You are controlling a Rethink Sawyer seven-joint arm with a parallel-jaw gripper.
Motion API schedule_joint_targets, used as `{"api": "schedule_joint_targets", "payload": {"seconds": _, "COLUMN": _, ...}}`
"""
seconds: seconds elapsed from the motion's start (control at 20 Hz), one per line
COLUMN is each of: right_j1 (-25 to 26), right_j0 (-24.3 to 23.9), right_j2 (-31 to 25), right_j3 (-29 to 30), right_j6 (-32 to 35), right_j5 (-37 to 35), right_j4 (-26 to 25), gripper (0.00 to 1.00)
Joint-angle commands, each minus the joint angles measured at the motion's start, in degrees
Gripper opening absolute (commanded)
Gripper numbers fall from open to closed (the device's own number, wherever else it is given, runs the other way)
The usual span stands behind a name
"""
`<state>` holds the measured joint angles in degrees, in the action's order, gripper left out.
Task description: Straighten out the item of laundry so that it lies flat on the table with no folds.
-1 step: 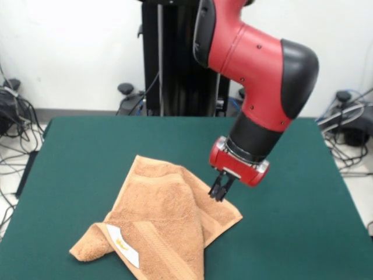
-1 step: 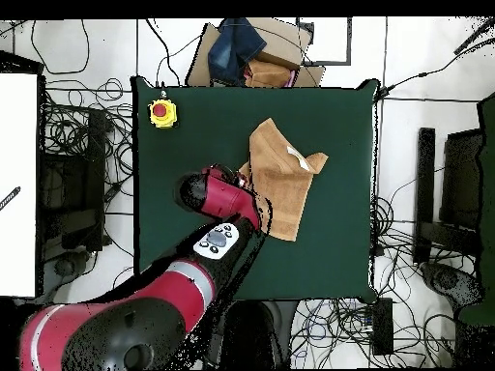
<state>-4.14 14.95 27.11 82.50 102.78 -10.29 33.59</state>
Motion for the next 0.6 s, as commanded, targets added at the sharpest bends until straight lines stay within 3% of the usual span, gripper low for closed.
{"api": "schedule_joint_targets", "payload": {"seconds": 0.05, "right_j1": 6.7, "right_j0": 2.8, "right_j2": -4.0, "right_j3": 0.6, "right_j6": 11.5, "right_j5": -0.6, "right_j4": -0.9, "gripper": 0.0}}
{"api": "schedule_joint_targets", "payload": {"seconds": 0.6, "right_j1": 11.7, "right_j0": 3.4, "right_j2": -2.2, "right_j3": -2.8, "right_j6": 11.9, "right_j5": 1.7, "right_j4": 0.6, "gripper": 0.0}}
